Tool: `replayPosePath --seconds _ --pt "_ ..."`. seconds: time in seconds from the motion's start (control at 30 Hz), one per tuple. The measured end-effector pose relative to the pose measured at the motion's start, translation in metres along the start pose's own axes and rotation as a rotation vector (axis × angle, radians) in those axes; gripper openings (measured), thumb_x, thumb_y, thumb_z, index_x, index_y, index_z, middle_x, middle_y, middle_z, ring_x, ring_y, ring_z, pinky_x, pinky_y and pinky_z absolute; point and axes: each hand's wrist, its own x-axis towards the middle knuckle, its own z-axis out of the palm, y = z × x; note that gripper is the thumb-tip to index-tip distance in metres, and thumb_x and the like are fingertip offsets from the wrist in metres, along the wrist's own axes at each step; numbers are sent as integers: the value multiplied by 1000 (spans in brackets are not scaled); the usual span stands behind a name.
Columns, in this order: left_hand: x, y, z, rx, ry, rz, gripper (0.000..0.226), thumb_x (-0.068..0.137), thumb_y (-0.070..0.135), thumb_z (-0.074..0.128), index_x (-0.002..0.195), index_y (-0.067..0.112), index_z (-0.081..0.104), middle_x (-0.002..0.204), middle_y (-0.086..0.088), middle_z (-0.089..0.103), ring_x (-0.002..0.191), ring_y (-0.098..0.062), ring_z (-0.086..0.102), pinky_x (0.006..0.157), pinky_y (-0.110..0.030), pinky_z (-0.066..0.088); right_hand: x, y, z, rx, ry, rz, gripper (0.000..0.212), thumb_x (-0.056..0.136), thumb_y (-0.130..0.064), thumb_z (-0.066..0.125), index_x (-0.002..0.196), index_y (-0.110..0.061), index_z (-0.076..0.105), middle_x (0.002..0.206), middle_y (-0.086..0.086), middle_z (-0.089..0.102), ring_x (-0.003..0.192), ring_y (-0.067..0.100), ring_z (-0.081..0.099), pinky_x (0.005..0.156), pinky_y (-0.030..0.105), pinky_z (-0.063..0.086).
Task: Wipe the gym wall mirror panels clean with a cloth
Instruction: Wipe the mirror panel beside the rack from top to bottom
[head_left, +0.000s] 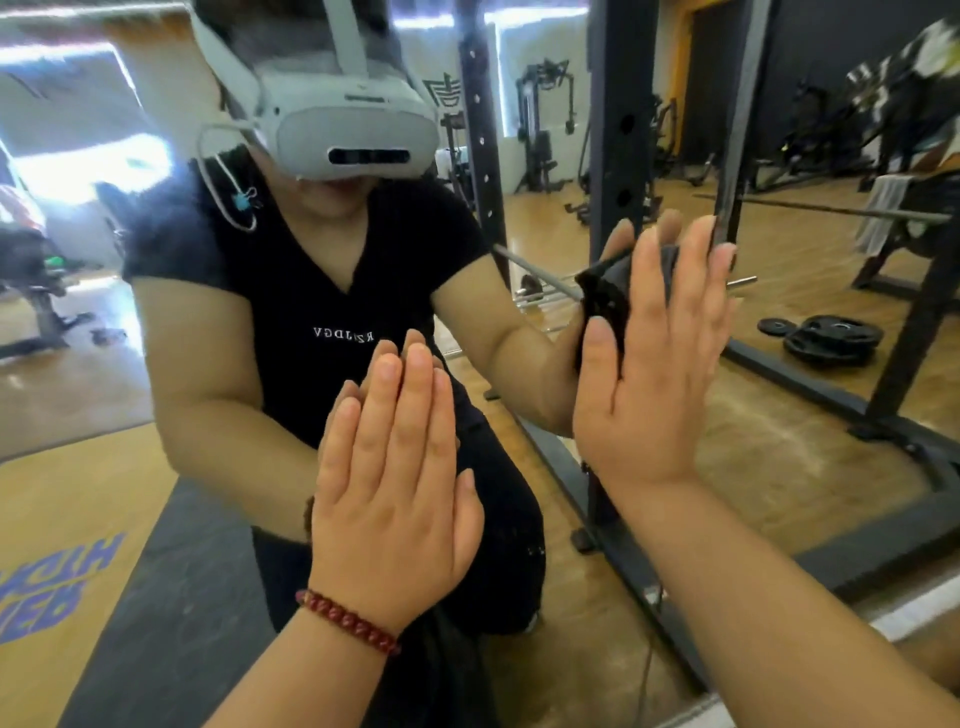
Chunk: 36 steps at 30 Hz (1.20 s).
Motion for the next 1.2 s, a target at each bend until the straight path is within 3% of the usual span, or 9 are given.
replayPosePath --seconds 0.23,0.33,0.47,0.67,0.87,0.97,1.13,1.2 --pt "-19 11 16 36 120 -21 61 98 25 34 150 -6 28 159 -24 21 150 -34 15 123 -46 10 -103 29 16 -92 -112 -335 54 108 -41 22 158 -25 9 165 2 2 153 27 1 123 49 4" --pt "-35 18 23 49 141 -23 62 98 25 35 151 -5 26 159 -23 18 150 -34 14 124 -46 9 -79 17 15 -43 -66 -432 52 107 -38 24 155 -17 18 162 9 14 152 27 8 123 43 4" --pt "-48 16 28 62 181 2 62 97 25 36 151 -5 28 159 -21 21 150 -31 16 124 -43 8 -63 4 20 -24 4 -450 53 106 -36 26 154 -13 28 161 15 23 150 30 16 124 41 7" --pt "-54 13 28 93 196 20 61 98 27 33 151 -3 29 159 -20 24 149 -30 18 124 -40 8 -141 35 25 -124 -109 -684 53 104 -35 39 154 -19 32 162 9 23 151 26 17 123 44 13" --pt "-61 15 28 112 202 15 62 96 25 35 151 -3 29 159 -19 25 149 -28 18 124 -39 6 -76 -5 21 -75 -41 -643 53 103 -36 35 153 -17 34 161 8 28 149 25 21 121 40 9" --pt "-76 14 31 138 181 -7 62 97 27 34 151 -3 28 160 -18 23 150 -28 16 124 -40 8 -93 -1 25 -81 -42 -637 54 103 -37 33 153 -19 33 161 6 27 150 24 20 121 39 8" --pt "-104 12 36 173 151 6 62 99 29 33 150 -4 29 159 -21 24 150 -31 17 124 -43 10 -178 44 28 -197 -202 -936 53 104 -39 37 154 -25 30 162 2 25 151 22 21 120 42 20" --pt "-106 14 37 189 153 -10 62 98 29 33 151 -4 28 160 -21 22 150 -31 16 123 -44 10 -159 37 26 -167 -173 -913 52 104 -39 36 155 -25 31 162 1 25 151 21 20 121 42 18"
